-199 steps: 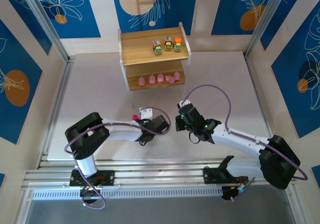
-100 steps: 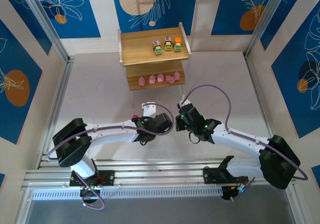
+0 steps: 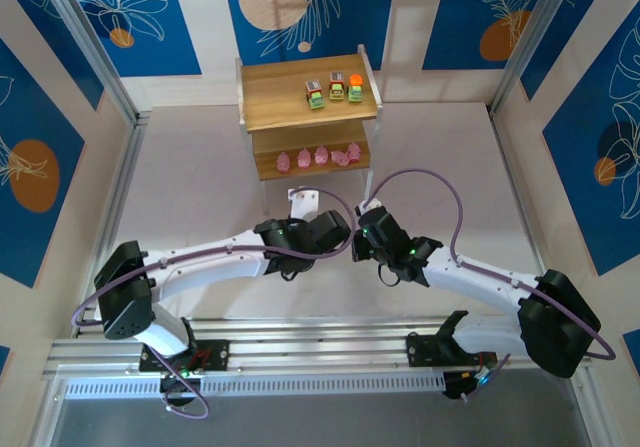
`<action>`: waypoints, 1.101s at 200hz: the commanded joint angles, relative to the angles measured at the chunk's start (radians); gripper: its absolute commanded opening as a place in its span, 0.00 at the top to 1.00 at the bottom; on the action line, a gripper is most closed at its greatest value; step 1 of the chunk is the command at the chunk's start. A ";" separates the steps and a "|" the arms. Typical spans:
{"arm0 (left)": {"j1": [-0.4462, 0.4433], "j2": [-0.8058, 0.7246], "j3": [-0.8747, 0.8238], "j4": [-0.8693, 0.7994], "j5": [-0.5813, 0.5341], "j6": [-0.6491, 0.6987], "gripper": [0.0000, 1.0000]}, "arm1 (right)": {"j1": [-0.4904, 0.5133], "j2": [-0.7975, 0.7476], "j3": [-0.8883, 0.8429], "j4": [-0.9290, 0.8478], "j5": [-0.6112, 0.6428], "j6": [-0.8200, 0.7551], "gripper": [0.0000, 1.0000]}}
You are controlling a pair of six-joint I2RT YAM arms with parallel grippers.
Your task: Place and organize the plastic toys onto the shelf
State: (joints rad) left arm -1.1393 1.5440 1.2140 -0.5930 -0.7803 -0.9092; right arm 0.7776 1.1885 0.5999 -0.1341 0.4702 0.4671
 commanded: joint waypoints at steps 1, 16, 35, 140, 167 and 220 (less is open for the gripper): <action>-0.008 -0.026 0.077 -0.083 -0.033 0.049 0.79 | -0.003 -0.010 0.025 0.007 -0.005 0.018 0.98; -0.009 -0.024 0.117 -0.101 -0.038 0.072 0.79 | -0.003 -0.011 0.025 0.006 -0.006 0.018 0.98; -0.008 -0.019 0.168 -0.118 -0.047 0.105 0.79 | -0.004 -0.011 0.026 0.006 -0.007 0.018 0.98; 0.013 -0.002 0.364 -0.153 -0.076 0.256 0.78 | -0.005 -0.013 0.025 0.004 -0.008 0.018 0.98; 0.036 -0.006 0.400 -0.153 -0.064 0.292 0.78 | -0.006 -0.013 0.025 0.008 -0.013 0.018 0.98; 0.109 0.003 0.517 -0.166 -0.022 0.393 0.78 | -0.006 -0.006 0.027 0.014 -0.027 0.013 0.98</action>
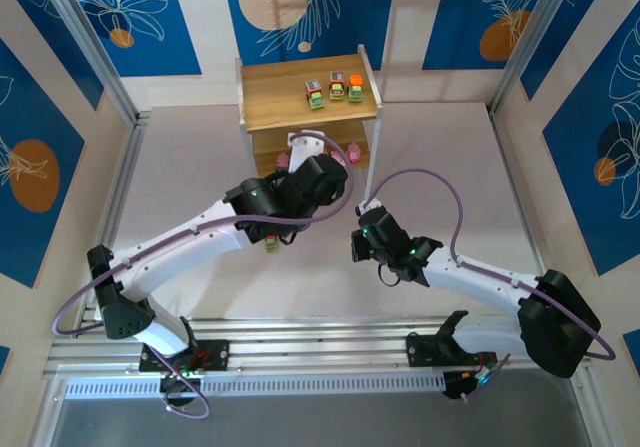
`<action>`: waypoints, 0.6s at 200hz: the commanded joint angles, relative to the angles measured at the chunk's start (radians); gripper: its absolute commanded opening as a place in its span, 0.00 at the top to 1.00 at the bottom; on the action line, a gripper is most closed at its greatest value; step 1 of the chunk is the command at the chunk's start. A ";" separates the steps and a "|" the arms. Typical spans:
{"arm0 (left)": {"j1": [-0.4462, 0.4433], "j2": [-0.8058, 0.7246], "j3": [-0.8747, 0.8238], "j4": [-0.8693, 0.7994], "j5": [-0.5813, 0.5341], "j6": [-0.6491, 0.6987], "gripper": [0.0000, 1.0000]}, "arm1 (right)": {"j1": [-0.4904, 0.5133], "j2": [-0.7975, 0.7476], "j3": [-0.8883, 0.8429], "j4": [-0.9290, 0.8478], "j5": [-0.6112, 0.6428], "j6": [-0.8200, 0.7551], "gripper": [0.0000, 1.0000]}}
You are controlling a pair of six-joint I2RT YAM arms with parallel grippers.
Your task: Place and organize the plastic toys onto the shelf
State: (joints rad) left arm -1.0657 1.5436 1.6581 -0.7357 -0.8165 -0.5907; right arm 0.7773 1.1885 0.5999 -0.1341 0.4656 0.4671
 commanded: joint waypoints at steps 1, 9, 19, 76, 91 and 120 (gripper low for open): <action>0.037 0.005 0.077 -0.023 0.015 0.075 0.78 | -0.005 -0.006 0.027 0.013 -0.023 0.013 0.98; 0.051 0.011 0.099 -0.027 0.024 0.089 0.78 | -0.006 -0.002 0.026 0.015 -0.028 0.012 0.98; 0.067 0.018 0.125 -0.028 0.036 0.107 0.78 | -0.005 0.004 0.029 0.016 -0.034 0.011 0.97; 0.172 0.099 0.288 -0.061 0.127 0.175 0.77 | -0.005 0.019 0.034 0.018 -0.041 0.010 0.91; 0.200 0.127 0.335 -0.076 0.151 0.183 0.77 | -0.004 0.023 0.034 0.019 -0.042 0.010 0.85; 0.237 0.180 0.417 -0.104 0.176 0.196 0.77 | -0.006 0.027 0.036 0.022 -0.045 0.009 0.80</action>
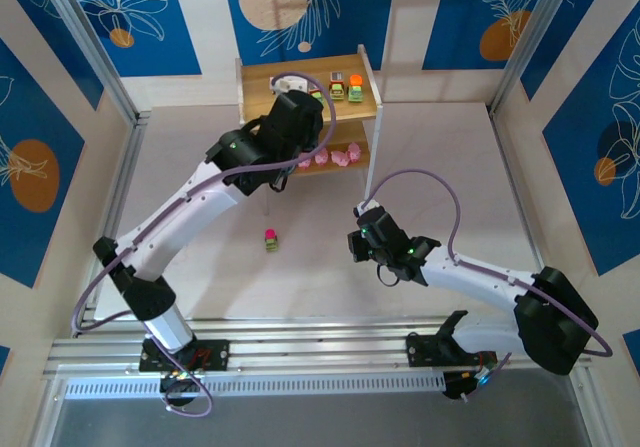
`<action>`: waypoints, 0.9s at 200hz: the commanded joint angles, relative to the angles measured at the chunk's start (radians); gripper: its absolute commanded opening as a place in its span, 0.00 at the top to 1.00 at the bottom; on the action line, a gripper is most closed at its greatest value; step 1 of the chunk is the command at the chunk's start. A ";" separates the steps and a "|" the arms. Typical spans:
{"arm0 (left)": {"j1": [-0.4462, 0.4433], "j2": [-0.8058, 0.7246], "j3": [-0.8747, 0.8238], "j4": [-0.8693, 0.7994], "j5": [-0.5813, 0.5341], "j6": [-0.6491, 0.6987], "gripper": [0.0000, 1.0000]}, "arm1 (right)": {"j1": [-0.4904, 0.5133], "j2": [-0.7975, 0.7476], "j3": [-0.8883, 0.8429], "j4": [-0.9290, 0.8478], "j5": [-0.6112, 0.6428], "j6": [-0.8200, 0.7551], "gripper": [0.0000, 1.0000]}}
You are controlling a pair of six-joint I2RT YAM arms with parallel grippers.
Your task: Place and organize the plastic toys onto the shelf
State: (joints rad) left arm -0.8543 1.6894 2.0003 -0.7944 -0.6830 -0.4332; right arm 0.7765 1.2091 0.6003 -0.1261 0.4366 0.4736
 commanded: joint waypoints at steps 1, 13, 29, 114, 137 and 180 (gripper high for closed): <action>0.026 0.036 0.077 -0.046 0.044 0.039 0.77 | -0.005 0.008 0.036 0.014 -0.016 0.004 0.80; 0.036 0.054 0.101 -0.048 0.053 0.044 0.77 | -0.005 0.010 0.036 0.015 -0.017 0.002 0.77; 0.051 0.079 0.132 -0.056 0.065 0.047 0.77 | -0.005 0.013 0.036 0.017 -0.019 0.003 0.73; 0.125 0.160 0.183 -0.025 0.134 0.036 0.77 | -0.005 0.022 0.038 0.022 -0.030 0.000 0.60; 0.130 0.181 0.206 -0.029 0.140 0.036 0.77 | -0.005 0.026 0.041 0.023 -0.030 0.000 0.59; 0.135 0.199 0.221 -0.028 0.138 0.033 0.77 | -0.006 0.031 0.045 0.023 -0.028 -0.001 0.59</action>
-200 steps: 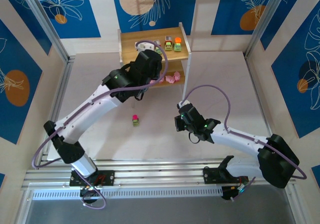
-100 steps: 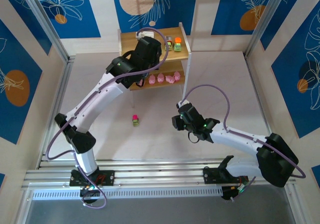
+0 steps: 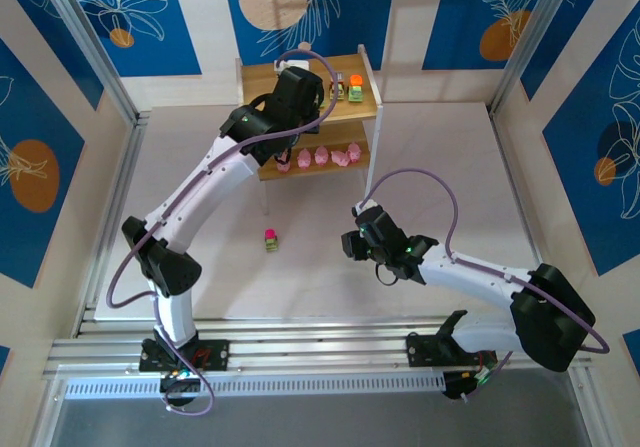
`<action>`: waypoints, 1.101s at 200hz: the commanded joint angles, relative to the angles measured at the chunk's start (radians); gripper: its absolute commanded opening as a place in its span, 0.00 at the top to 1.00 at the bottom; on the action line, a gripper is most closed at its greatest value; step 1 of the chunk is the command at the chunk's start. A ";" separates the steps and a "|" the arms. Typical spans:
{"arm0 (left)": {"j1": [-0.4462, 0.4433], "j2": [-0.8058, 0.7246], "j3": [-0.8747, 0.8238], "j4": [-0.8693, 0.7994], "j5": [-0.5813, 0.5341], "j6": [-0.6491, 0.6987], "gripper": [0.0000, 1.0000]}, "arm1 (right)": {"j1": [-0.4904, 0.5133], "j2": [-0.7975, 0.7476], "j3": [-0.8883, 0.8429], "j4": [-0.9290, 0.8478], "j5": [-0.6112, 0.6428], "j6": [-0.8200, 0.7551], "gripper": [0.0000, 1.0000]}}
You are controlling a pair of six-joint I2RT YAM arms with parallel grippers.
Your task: Place and organize the plastic toys onto the shelf
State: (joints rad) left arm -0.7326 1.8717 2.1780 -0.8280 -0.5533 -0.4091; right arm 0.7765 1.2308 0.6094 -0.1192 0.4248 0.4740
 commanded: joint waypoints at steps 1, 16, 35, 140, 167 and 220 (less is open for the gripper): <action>0.013 0.016 0.042 0.007 0.008 0.010 0.77 | -0.006 0.010 0.036 0.015 -0.016 -0.001 0.59; 0.018 0.020 0.043 0.009 0.007 0.009 0.76 | -0.006 0.010 0.036 0.016 -0.017 -0.002 0.59; 0.023 0.025 0.047 0.009 0.006 0.009 0.72 | -0.006 0.009 0.035 0.016 -0.018 -0.001 0.59; 0.014 -0.015 0.046 0.001 0.021 -0.004 0.50 | -0.006 0.010 0.035 0.021 -0.031 -0.003 0.58; 0.000 -0.039 0.045 0.000 0.007 0.004 0.49 | -0.006 0.015 0.036 0.020 -0.035 -0.004 0.58; -0.054 -0.103 0.026 0.002 -0.052 0.030 0.48 | -0.006 0.018 0.035 0.023 -0.037 -0.004 0.58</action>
State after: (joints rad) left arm -0.7551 1.8412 2.1910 -0.8280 -0.5579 -0.4084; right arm 0.7753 1.2442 0.6155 -0.1169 0.4099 0.4740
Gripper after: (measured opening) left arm 0.518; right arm 0.418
